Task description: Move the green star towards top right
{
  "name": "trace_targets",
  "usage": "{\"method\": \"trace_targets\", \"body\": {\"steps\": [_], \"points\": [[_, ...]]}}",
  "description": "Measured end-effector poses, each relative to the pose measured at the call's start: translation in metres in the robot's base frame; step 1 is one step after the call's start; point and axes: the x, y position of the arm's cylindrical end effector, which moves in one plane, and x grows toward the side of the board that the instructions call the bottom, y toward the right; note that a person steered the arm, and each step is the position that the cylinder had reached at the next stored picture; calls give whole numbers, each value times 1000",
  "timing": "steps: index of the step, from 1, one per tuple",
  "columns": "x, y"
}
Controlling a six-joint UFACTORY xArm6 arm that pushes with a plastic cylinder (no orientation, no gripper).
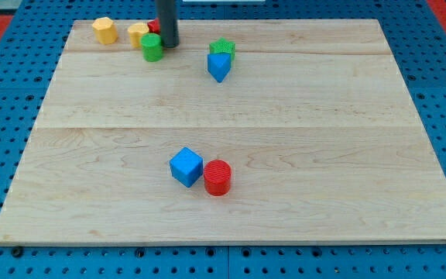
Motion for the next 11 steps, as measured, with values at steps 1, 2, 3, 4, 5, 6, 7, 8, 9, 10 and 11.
{"method": "trace_targets", "body": {"steps": [1, 2, 3, 4, 5, 6, 7, 8, 9, 10, 11], "points": [[-5, 4], [-5, 13], [-5, 19], [-5, 54], [12, 62], [33, 96], [33, 175], [46, 217], [80, 225], [58, 264], [23, 268]]}}
